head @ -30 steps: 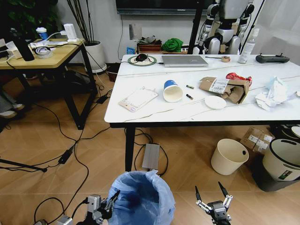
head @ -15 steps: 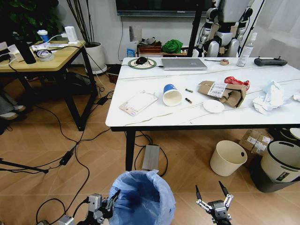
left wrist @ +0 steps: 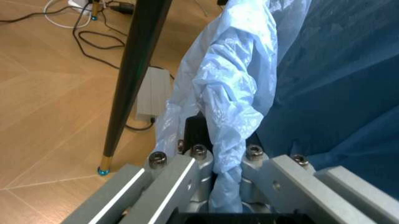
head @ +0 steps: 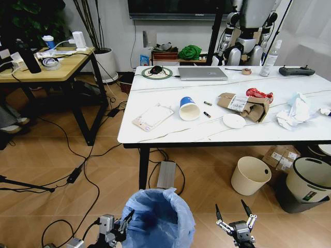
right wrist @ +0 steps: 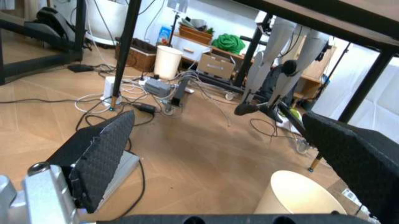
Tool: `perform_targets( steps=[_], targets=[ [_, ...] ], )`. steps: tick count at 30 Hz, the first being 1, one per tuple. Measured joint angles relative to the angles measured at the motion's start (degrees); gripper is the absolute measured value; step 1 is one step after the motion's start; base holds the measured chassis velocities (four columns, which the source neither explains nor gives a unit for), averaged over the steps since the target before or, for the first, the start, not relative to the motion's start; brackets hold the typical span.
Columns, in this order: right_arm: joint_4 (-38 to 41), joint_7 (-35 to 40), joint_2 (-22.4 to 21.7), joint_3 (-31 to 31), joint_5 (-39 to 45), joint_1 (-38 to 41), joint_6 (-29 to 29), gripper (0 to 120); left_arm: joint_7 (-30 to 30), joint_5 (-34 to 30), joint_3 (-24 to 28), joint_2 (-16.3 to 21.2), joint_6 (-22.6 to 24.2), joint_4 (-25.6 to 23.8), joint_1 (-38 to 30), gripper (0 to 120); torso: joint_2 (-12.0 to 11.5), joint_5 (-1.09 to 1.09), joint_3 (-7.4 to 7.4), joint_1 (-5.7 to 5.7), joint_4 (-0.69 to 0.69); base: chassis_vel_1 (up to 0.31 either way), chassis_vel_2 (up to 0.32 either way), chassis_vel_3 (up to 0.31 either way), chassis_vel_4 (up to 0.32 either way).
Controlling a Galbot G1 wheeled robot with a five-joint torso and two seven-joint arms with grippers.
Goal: Pick up the trash bin and place the trash from the table into it.
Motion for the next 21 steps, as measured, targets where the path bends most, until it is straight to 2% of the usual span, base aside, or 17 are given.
perform_targets(
  steps=[21],
  targets=[
    [0.68, -0.1, 0.0, -0.36, 0.15, 0.37, -0.73, 100, -0.22, -0.12, -0.57, 0.08, 0.28, -1.12, 1.26, 0, 5.29, 0.0, 3.13, 2.16, 0.0, 0.0, 0.0, 0.0, 0.0]
  ],
)
